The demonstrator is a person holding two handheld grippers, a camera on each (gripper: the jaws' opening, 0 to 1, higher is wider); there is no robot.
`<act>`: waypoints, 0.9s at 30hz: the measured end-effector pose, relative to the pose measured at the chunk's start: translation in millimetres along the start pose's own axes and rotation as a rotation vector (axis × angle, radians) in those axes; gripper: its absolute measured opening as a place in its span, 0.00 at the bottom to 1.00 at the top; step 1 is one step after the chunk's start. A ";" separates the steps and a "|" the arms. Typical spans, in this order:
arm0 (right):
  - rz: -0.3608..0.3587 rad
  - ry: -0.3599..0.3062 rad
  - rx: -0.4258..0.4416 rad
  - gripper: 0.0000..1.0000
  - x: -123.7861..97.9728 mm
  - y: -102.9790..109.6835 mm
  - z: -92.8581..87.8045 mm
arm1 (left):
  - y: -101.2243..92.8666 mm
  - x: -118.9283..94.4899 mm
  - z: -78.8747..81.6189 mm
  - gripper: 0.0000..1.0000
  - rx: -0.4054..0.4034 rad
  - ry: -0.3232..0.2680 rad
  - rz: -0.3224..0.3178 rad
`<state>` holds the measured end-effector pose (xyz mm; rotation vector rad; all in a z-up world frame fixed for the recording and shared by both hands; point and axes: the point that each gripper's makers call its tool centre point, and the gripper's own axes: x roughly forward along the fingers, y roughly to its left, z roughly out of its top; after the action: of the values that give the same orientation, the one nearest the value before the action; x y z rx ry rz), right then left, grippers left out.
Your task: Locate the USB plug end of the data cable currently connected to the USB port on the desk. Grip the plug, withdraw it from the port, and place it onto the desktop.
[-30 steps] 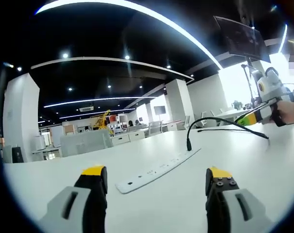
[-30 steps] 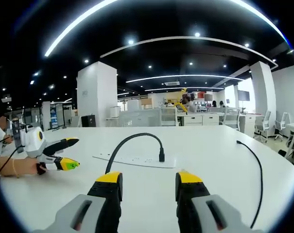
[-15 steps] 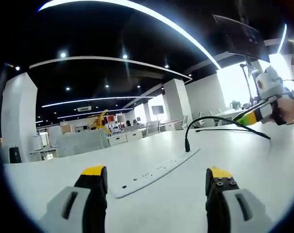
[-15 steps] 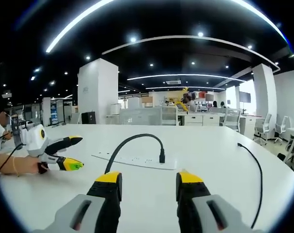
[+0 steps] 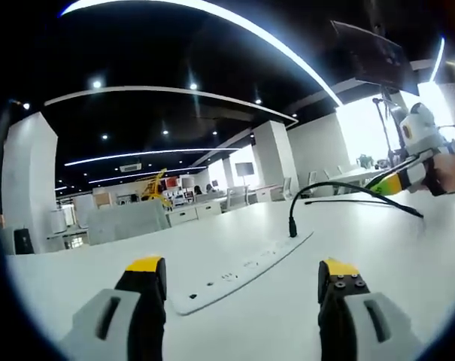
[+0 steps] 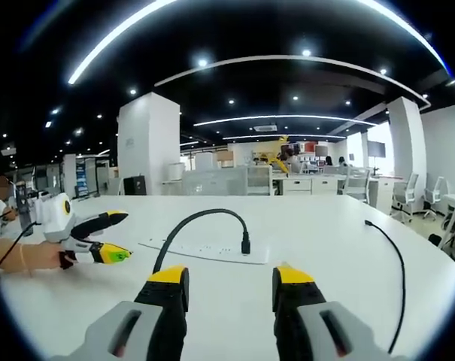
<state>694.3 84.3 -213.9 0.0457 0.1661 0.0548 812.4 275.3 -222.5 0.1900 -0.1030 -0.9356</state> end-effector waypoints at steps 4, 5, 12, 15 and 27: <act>0.001 -0.001 0.000 0.45 2.2 -3.1 -3.2 | -6.0 3.0 4.1 0.83 0.005 -0.004 -0.011; 0.002 -0.003 0.002 0.45 3.0 -4.3 -3.9 | -7.9 3.6 4.6 0.83 0.004 -0.004 -0.015; -0.003 0.011 0.008 0.45 12.7 -8.6 -9.8 | -21.5 20.6 8.6 0.83 0.002 0.007 -0.067; -0.005 0.016 0.004 0.45 16.4 -9.3 -9.1 | -23.5 24.0 10.9 0.83 -0.005 0.003 -0.073; -0.002 0.034 -0.006 0.45 38.4 -11.6 -6.2 | -28.8 42.0 2.0 0.83 -0.031 0.025 -0.126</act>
<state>731.6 75.2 -226.9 0.0390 0.2000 0.0543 814.1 224.5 -226.3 0.1808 -0.0536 -1.0598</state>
